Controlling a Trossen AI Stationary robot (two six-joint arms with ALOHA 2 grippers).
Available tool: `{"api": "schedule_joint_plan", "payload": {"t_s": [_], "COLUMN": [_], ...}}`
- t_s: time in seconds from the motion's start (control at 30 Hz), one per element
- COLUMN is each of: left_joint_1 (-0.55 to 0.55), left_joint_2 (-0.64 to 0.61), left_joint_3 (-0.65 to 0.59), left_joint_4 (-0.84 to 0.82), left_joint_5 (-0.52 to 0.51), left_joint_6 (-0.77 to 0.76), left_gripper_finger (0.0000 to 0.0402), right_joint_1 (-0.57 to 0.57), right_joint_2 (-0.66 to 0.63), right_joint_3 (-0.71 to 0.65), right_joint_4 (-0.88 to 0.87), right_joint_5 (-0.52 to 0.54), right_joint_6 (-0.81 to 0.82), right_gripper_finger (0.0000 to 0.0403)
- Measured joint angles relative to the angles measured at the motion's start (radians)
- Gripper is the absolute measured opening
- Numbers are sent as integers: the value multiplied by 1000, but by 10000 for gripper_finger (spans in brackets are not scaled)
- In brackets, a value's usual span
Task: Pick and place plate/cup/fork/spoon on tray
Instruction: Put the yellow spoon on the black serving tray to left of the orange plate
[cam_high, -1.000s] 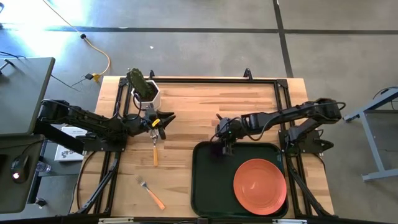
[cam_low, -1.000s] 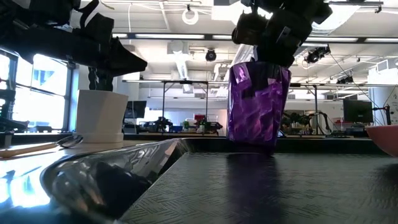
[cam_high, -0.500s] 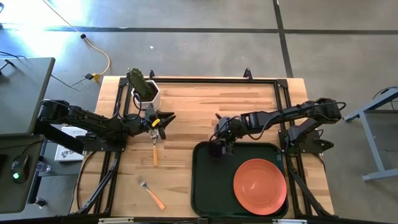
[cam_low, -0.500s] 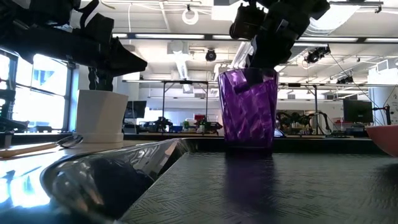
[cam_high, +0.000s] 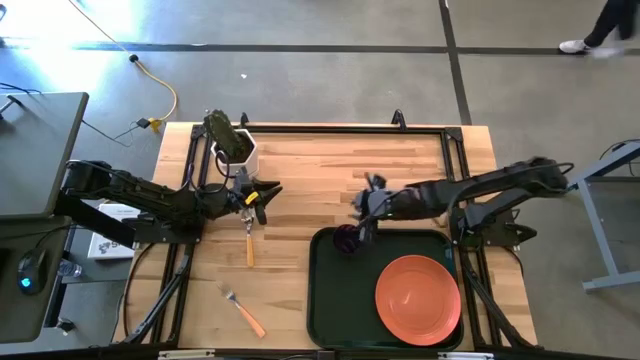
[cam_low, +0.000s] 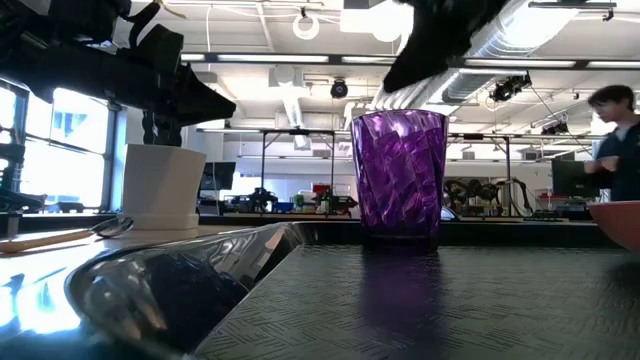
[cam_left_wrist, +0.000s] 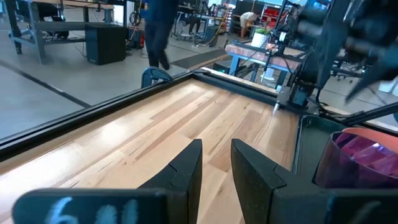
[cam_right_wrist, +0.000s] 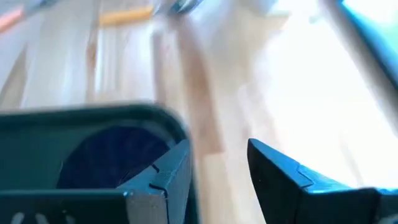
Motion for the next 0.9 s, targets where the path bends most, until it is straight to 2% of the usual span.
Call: {"api": "schedule_joint_plan", "payload": {"t_s": [0.17, 0.27, 0.37, 0.47, 0.57, 0.7, 0.8, 0.9], "left_joint_1": [0, 0, -1, -1, -16, -82, -109, -121], "left_joint_2": [0, 6, 13, 17, 39, 115, 189, 238], "left_joint_3": [0, 0, 7, 42, 112, 313, 492, 641], "left_joint_4": [1, 27, 40, 31, -33, -339, -717, -1116], "left_joint_5": [1, 77, 137, 131, 72, -44, -75, -75], "left_joint_6": [-1, -53, -86, -87, -256, -294, -310, -470], "left_gripper_finger": [76, 76, 76, 76, 76, 66, 52, 44], "right_joint_1": [37, 61, 84, 94, 88, 72, 65, 65], "right_joint_2": [-97, -131, -156, -175, -184, -183, -183, -183], "right_joint_3": [-41, -122, -217, -284, -311, -312, -312, -312], "right_joint_4": [5, 17, 136, 309, 411, 417, 380, 309], "right_joint_5": [178, 279, 395, 505, 567, 565, 588, 653], "right_joint_6": [94, 151, 158, 93, 18, -30, 22, 77], "right_gripper_finger": [149, 149, 149, 149, 149, 149, 149, 149]}}
